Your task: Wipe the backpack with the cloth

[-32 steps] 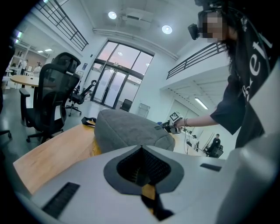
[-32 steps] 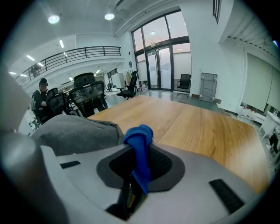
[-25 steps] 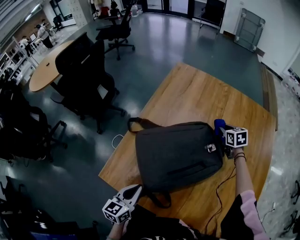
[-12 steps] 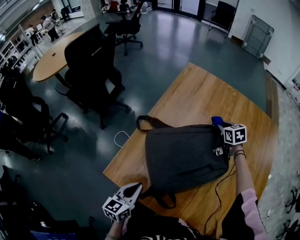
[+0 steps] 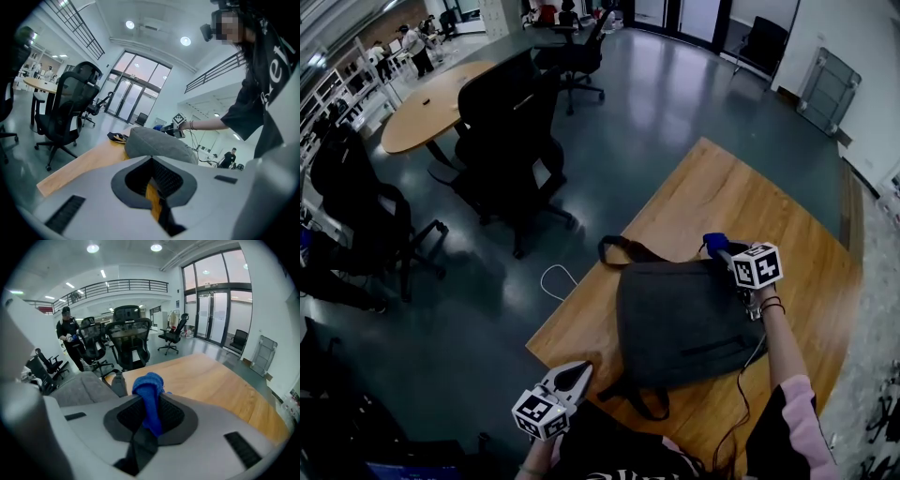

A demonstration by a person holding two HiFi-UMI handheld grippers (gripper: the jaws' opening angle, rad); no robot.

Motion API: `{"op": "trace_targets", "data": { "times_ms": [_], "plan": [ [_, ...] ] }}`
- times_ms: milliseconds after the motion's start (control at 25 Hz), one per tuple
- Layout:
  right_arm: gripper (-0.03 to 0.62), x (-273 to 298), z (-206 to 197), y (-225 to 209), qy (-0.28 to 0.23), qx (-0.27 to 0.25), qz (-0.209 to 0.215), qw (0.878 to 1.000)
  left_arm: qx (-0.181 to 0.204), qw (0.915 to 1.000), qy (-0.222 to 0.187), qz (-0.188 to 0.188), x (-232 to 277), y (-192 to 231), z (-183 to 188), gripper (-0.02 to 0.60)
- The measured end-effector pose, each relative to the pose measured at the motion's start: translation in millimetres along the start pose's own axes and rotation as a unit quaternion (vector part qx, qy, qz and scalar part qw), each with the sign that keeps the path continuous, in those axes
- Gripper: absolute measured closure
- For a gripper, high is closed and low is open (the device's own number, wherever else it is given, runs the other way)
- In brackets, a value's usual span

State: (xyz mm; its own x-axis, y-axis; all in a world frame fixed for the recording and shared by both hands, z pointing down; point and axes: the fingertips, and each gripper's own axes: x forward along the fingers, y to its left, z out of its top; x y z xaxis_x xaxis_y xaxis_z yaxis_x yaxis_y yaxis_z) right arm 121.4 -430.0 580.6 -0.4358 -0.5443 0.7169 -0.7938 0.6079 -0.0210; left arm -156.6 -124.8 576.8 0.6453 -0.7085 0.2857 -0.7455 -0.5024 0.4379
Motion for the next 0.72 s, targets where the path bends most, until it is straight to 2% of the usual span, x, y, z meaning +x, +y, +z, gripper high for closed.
{"op": "trace_targets", "data": {
  "times_ms": [200,560,720],
  "plan": [
    [0.539,24.7,21.6,55.0,0.014,-0.033,0.04,0.999,-0.004,1.0,-0.004,-0.003,-10.8,8.2,1.4,0.588],
    [0.539,50.3,66.0,157.4,0.0,-0.057,0.123,0.991,-0.006,0.9997,-0.023,0.008,-26.8,32.5,11.4,0.586],
    [0.539,53.1,76.6,196.0,0.002,-0.082,0.145,0.986,-0.006,0.9996,-0.026,0.007,-31.8,36.3,13.6,0.587]
  ]
}}
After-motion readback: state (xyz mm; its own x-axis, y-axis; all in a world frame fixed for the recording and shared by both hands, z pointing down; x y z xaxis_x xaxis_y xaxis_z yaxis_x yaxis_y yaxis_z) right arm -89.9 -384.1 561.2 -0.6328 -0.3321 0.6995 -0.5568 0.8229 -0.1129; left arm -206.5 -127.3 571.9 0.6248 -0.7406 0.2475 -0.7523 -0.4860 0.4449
